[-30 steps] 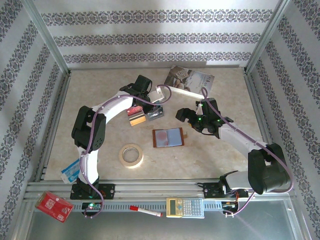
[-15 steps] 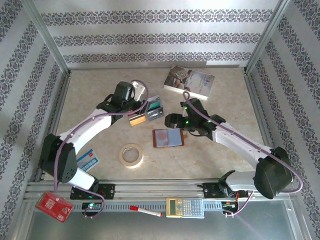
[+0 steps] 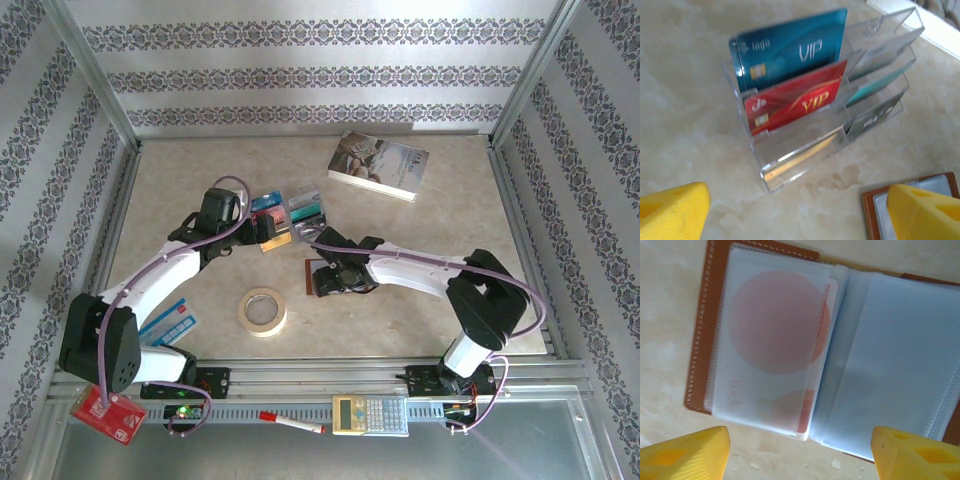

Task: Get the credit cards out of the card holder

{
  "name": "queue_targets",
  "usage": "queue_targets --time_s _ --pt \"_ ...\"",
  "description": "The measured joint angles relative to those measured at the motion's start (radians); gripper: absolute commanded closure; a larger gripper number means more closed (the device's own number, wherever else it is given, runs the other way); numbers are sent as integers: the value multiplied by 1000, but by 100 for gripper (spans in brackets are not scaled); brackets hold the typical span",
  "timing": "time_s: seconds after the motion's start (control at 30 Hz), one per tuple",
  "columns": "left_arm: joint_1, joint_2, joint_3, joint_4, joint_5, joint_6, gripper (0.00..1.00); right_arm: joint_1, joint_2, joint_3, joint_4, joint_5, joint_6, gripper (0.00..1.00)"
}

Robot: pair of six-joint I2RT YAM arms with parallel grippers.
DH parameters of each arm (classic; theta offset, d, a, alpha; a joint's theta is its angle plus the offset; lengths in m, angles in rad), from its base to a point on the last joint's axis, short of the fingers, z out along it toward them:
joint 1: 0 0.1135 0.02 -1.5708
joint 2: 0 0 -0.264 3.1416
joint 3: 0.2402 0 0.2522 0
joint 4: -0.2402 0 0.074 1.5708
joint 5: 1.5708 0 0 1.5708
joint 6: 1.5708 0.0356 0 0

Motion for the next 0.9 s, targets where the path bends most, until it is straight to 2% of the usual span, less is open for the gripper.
queue_targets --time_s 0.17,0.47,0.63,0.9 --pt "0 0 -30 13 76 -34 11 -8 37 6 -4 16 -5 30" --pt "0 63 -46 54 257 -98 25 -84 37 -42 69 -55 0 32" --pt "-8 85 -48 74 315 -159 32 -93 29 -61 95 -61 12 39" --pt "-122 110 -60 148 356 -289 49 -126 -1 -111 150 -93 23 44"
